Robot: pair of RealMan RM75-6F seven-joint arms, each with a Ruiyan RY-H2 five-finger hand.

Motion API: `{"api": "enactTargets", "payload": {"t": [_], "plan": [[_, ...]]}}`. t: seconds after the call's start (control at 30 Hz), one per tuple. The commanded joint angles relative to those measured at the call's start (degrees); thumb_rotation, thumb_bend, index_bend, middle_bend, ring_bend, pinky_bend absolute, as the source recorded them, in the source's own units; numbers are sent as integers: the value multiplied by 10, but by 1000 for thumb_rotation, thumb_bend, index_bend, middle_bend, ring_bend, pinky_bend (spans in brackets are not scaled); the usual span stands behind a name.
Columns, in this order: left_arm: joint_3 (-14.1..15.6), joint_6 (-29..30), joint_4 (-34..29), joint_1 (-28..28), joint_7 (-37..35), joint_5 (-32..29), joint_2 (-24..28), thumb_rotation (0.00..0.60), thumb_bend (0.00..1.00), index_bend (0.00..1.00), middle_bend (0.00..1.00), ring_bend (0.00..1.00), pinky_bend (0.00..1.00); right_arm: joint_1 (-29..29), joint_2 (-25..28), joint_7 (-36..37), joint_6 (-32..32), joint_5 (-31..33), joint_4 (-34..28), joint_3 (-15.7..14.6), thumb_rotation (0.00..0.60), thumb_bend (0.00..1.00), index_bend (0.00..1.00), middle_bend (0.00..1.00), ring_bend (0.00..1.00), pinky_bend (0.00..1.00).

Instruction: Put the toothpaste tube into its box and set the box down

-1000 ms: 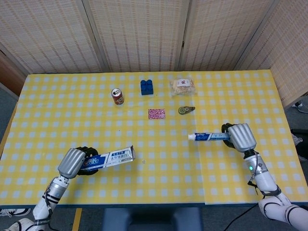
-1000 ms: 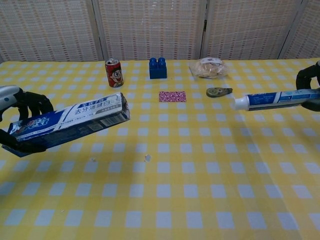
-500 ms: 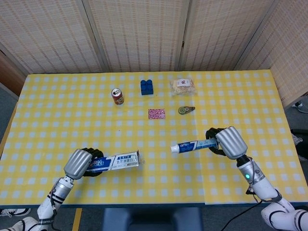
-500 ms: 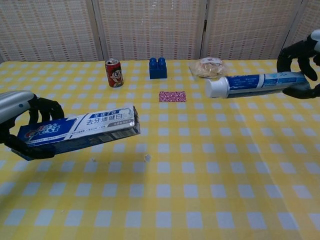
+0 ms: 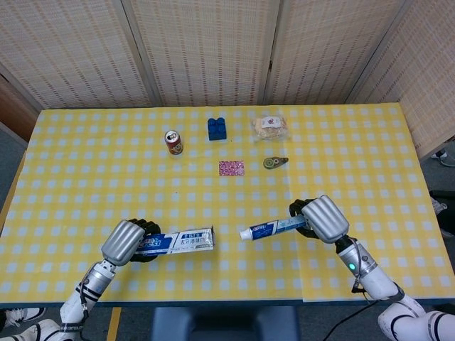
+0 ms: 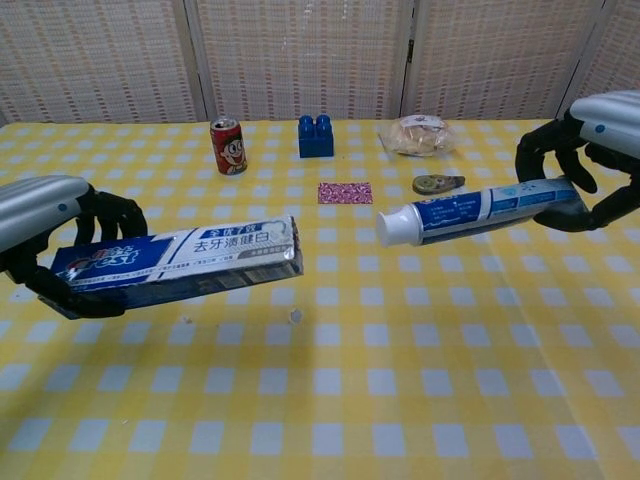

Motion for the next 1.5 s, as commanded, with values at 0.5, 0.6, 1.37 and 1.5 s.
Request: {"api": "enactTargets", "payload": {"t": [0.5, 0.6, 1.37, 1.5], "plan": [[-10, -16, -24, -19, 42, -3, -16, 600, 171, 631, 678, 538, 635, 10, -30, 10, -14, 3, 10, 2, 600, 597, 803, 654, 659, 951], [-10, -17, -26, -21, 43, -4, -15, 600, 172, 631, 678, 538, 635, 12, -32, 12, -19, 5, 14, 1, 600, 597, 803, 654, 660, 951], [-12, -37, -37, -40, 59, -6, -28, 600, 172, 631, 678, 538, 635, 38, -71, -10, -50, 22, 23, 17, 600, 597, 803, 654, 654, 951], [-15, -38, -41, -43, 59, -8, -31, 600, 172, 631, 678, 538, 634, 43, -79, -27, -52, 30, 13, 23, 600, 597, 803, 654, 654, 950]]}}
